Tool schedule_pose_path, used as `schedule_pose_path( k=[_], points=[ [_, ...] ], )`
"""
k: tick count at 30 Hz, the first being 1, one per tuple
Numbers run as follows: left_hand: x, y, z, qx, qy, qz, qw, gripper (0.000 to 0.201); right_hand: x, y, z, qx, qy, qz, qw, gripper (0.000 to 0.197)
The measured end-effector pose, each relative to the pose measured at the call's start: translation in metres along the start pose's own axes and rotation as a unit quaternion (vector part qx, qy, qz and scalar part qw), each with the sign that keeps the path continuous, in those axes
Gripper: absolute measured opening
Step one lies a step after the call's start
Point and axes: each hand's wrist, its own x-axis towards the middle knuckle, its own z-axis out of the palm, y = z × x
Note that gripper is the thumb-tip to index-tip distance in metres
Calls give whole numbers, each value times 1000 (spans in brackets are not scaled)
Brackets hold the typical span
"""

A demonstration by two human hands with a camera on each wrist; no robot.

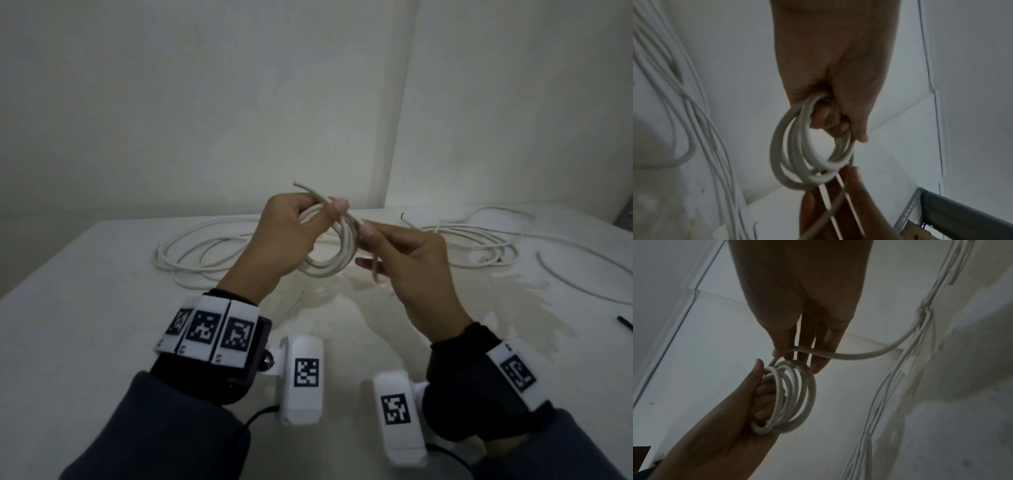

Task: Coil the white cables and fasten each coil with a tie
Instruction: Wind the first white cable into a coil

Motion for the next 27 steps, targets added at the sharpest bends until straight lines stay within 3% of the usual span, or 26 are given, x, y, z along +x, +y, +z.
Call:
schedule_pose_path(
  k=[4,9,12,16,20,24,27],
  points=[
    [3,-4,-1,-109,44,-38,992,35,-1,6,8,60,-13,38,997,30],
    [-1,-11,12,-167,49,-53,983,28,-3,12,14,48,-57,116,990,28],
    [-3,-13,16,-193,50,-63,978,27,-2,11,15,117,-58,171,977,33],
    [-6,-19,24,-112,75,-53,989,37,-2,6,15,277,-41,245,928,25],
    [-7,-20,32,-76,106,-55,990,31,-4,4,16,348,-66,250,901,31],
    [-5,-30,32,-28,135,-43,990,35,-4,1,17,338,-113,260,897,33],
    [-6,-36,35,-20,126,-38,991,37,-4,4,20,284,-107,241,922,25]
  ],
)
